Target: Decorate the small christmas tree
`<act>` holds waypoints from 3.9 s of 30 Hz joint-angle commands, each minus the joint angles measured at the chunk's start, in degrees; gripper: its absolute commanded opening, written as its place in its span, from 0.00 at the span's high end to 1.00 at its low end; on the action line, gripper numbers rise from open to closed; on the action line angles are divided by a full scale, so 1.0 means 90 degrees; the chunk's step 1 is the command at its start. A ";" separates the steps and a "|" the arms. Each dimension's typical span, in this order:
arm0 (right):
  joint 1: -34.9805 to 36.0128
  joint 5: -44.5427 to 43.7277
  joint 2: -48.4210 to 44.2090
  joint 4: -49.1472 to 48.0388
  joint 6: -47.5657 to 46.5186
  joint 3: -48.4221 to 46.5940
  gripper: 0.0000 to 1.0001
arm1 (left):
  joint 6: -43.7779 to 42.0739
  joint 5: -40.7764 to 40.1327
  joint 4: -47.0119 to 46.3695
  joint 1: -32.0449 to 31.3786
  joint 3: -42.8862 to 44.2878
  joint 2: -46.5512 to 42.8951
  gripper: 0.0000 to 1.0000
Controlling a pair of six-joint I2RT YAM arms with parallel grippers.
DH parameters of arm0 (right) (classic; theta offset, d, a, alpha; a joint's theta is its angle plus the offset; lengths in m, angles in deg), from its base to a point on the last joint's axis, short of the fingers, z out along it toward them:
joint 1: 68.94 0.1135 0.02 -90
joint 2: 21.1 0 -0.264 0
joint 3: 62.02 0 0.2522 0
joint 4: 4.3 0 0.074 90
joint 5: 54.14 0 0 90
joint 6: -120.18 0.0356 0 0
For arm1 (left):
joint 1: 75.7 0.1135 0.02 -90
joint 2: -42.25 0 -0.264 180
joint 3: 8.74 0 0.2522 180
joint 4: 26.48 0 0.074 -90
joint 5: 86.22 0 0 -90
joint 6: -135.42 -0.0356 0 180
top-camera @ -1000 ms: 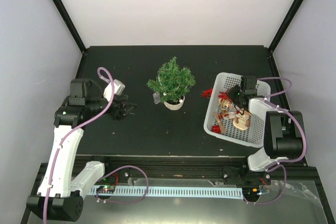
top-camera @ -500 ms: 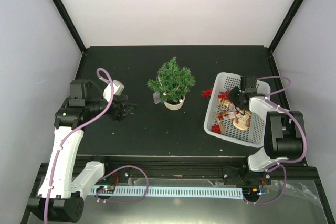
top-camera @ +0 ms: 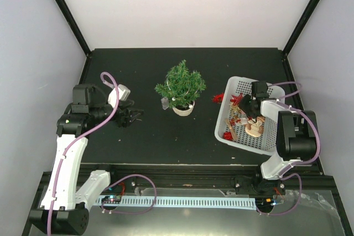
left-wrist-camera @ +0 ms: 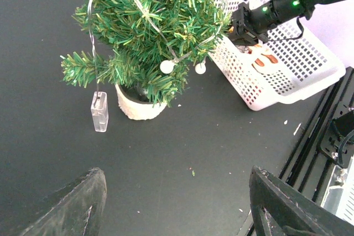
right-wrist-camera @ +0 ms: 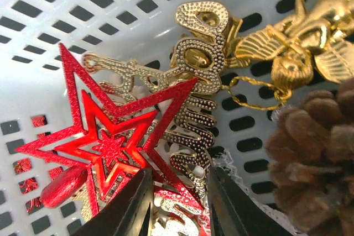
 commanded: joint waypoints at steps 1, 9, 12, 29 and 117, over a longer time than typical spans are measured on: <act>-0.0024 0.0128 0.0192 -0.0195 -0.0004 -0.0124 0.72 | 0.0072 0.0196 -0.0107 0.0066 -0.0038 -0.0095 0.28; -0.0025 0.0094 -0.0353 -0.0361 -0.0150 0.0057 0.99 | 0.0081 0.0261 -0.0126 0.0112 -0.0033 -0.0046 0.28; -0.0017 -0.0151 -0.0704 -0.0146 -0.0295 0.0100 0.99 | 0.0082 0.0284 -0.0122 0.0108 -0.0040 -0.0036 0.28; -0.0021 -0.0341 0.0013 0.1372 -0.0801 -0.1179 0.64 | 0.0077 0.0367 -0.0156 0.0122 -0.0057 -0.0065 0.28; 0.0707 -0.0986 0.1376 0.2878 -0.0894 -0.1879 0.72 | -0.0114 0.0461 0.0044 -0.0050 0.0166 -0.0275 0.29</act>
